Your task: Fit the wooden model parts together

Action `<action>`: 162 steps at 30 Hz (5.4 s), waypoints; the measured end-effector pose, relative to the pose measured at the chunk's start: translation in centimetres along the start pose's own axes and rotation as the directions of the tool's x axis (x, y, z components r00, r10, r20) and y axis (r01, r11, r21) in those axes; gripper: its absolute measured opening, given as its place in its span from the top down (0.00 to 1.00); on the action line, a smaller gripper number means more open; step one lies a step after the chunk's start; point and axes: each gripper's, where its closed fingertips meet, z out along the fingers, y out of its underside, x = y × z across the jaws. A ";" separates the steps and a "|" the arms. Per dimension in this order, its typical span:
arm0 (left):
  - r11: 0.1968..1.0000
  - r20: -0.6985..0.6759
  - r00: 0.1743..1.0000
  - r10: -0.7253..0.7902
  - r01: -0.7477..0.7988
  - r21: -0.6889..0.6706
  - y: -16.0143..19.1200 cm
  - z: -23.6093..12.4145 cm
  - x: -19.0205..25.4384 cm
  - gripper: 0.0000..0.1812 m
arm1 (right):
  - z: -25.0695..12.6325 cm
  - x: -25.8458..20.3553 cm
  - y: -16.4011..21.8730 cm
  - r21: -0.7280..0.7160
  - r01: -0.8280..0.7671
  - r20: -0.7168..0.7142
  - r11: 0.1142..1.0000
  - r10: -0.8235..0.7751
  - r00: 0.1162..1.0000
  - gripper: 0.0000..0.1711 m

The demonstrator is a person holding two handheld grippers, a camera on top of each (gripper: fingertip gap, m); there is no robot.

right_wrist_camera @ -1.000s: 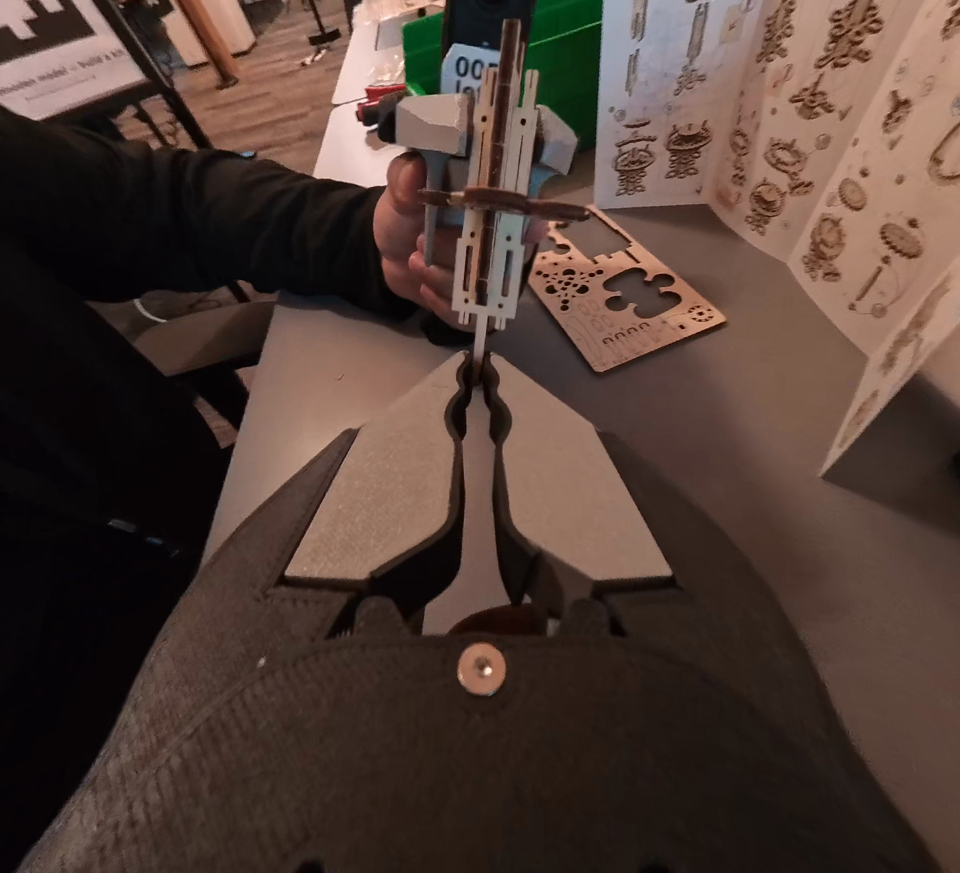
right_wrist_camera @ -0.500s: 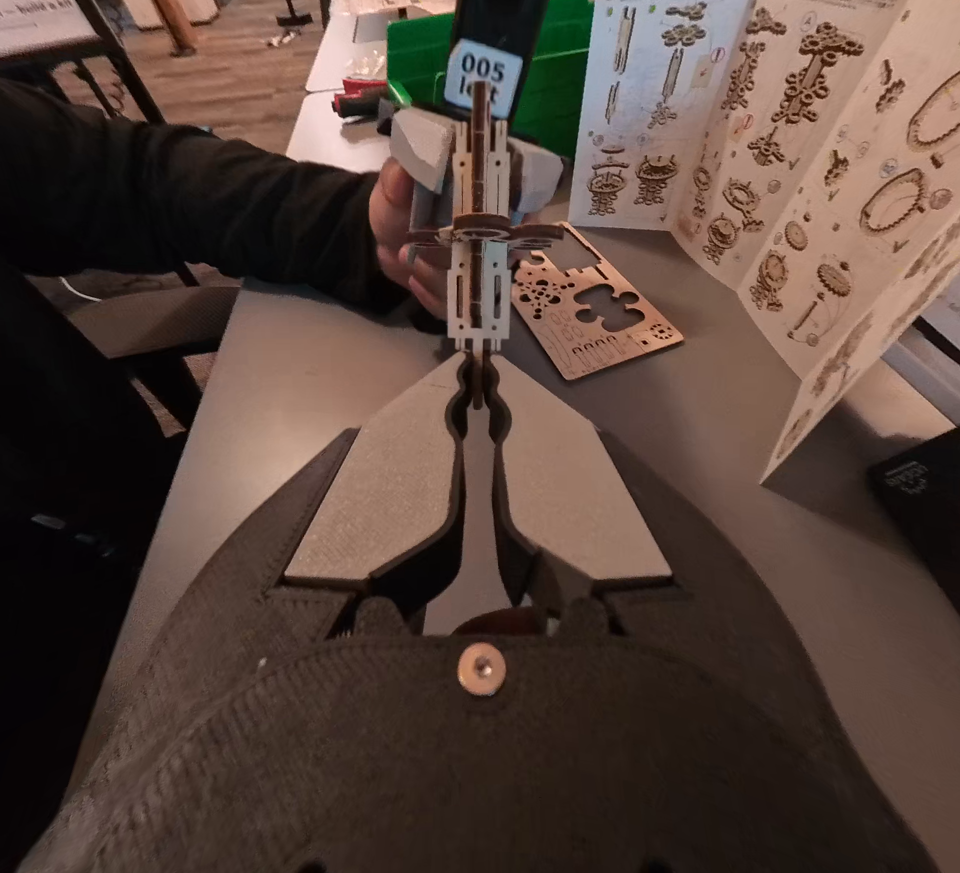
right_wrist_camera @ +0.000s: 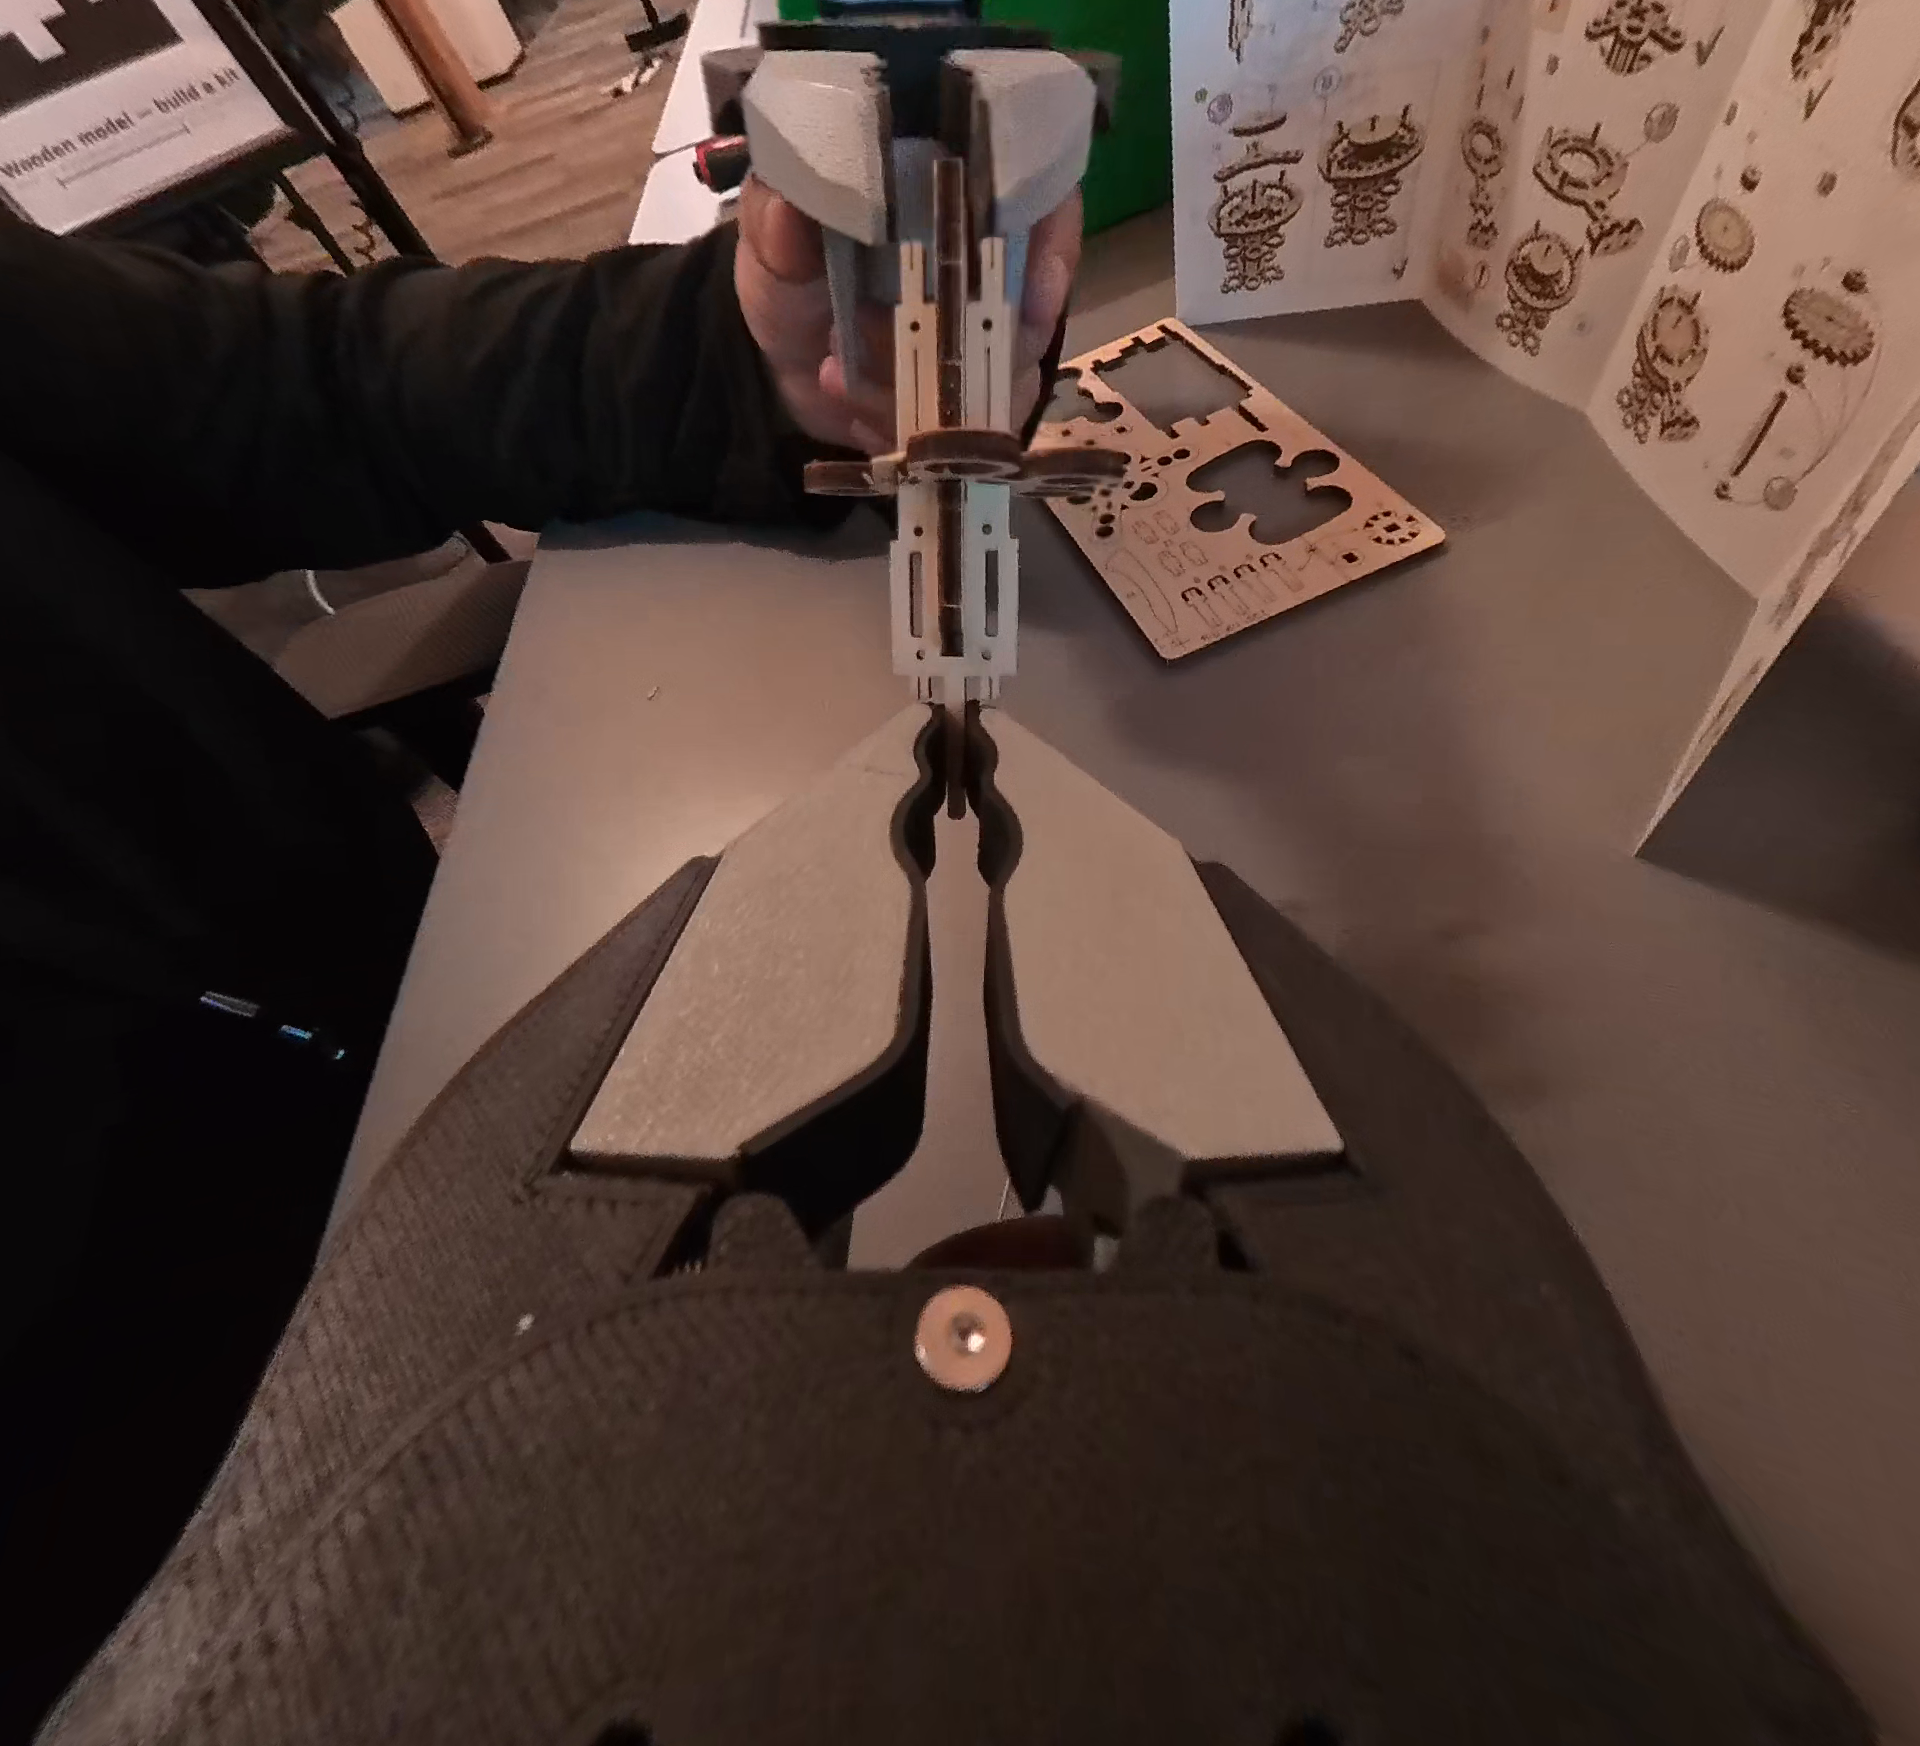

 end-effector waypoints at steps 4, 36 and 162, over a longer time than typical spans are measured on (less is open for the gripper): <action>0.996 0.028 0.997 0.068 -0.066 -0.064 0.6 0.0 -0.1 1.00 | 0.2 0.1 0.5 -0.032 0.018 -0.013 0.999 -0.018 1.000 1.00; 0.750 0.029 0.958 0.285 -0.204 -0.629 9.7 -3.0 -1.8 0.98 | 1.0 2.7 6.5 -0.419 0.362 -0.187 0.833 -0.469 0.863 1.00; 0.317 -0.129 0.535 0.835 -0.659 -0.682 10.1 -1.5 -1.8 0.98 | -1.7 1.9 2.7 -0.010 -0.472 0.136 0.882 0.469 0.873 1.00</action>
